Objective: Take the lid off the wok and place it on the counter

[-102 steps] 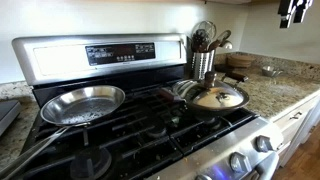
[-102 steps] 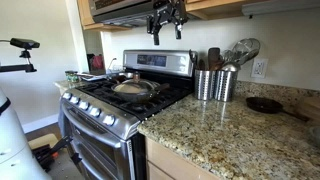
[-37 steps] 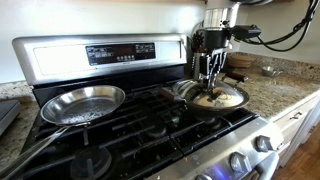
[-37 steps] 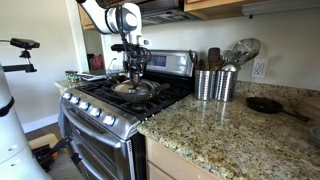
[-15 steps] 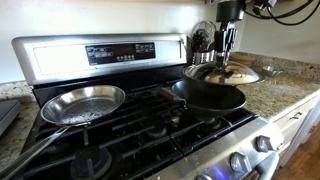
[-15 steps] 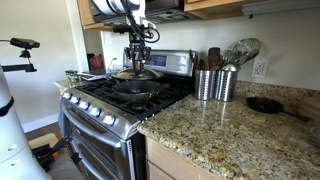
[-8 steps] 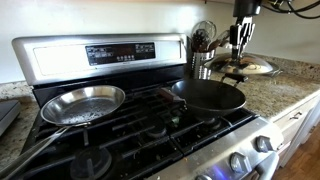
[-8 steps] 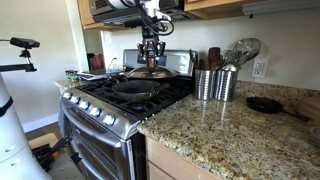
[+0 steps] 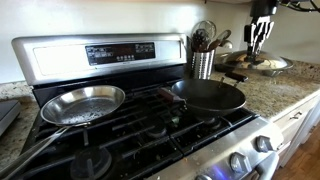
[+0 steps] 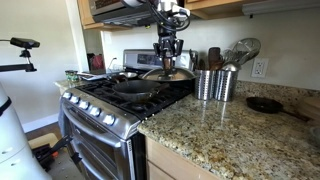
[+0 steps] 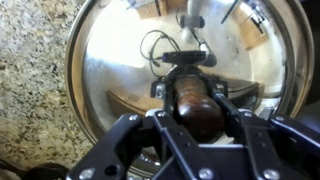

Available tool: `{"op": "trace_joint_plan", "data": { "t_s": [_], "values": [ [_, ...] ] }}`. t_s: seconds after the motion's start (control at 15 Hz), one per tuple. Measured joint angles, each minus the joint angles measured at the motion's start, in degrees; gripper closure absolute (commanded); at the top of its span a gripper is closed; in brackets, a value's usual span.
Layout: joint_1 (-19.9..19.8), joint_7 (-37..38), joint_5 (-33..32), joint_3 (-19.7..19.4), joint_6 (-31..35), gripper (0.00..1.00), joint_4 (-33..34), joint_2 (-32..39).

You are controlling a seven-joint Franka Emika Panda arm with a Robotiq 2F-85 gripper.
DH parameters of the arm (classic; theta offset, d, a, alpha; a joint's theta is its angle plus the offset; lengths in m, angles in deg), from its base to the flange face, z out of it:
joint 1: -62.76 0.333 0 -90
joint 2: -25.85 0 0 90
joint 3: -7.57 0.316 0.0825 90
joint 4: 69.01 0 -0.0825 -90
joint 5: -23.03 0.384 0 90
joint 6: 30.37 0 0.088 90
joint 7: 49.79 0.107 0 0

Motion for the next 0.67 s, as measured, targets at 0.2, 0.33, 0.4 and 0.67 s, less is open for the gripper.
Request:
{"op": "trace_joint_plan", "data": {
  "t_s": [0.2,0.33,0.4,0.67],
  "values": [
    [-2.0,0.3,-0.5,-2.2,1.6,0.81,0.0,0.1],
    [-3.3,0.3,-0.5,-3.7,2.6,0.81,0.0,0.4],
    [-3.9,0.3,-0.5,-4.4,3.2,0.81,0.0,0.8],
    [-5.9,0.3,-0.6,-6.8,6.6,0.81,0.3,3.8]
  ]
}}
